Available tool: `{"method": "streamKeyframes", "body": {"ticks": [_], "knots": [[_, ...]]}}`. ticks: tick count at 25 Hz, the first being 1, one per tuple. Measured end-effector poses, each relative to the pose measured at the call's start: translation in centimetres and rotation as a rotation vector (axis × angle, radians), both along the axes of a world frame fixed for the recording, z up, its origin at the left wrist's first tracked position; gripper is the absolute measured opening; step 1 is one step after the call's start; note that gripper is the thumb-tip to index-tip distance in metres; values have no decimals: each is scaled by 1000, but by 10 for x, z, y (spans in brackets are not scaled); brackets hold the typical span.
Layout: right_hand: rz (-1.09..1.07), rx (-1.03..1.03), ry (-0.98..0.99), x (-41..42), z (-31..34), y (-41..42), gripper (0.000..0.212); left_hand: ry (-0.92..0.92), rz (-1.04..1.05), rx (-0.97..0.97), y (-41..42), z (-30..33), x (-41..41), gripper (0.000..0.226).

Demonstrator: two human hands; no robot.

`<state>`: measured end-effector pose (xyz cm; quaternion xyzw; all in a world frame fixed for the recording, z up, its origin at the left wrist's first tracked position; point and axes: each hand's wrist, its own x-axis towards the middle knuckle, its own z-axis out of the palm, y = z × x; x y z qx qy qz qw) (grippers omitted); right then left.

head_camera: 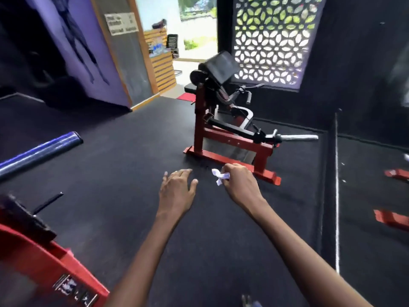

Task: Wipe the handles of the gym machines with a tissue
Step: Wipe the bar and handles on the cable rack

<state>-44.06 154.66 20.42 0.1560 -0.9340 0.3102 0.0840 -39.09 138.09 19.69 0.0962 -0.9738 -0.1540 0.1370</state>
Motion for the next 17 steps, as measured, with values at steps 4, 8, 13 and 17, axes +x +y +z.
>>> {"method": "streamKeyframes", "body": {"ticks": [4,8,13,17], "knots": [[169,2,-5,-128,5,-38,29,-20,138,16,-26,7,-98,44],[349,-4,-51,-239,8,-106,34,-18,298,17,-78,7,-188,44],[505,2,-52,-359,4,-214,37,8,431,17,-173,-4,-294,44],[610,61,-60,-450,2,-318,27,-6,543,43,-268,-12,-373,44]]}}
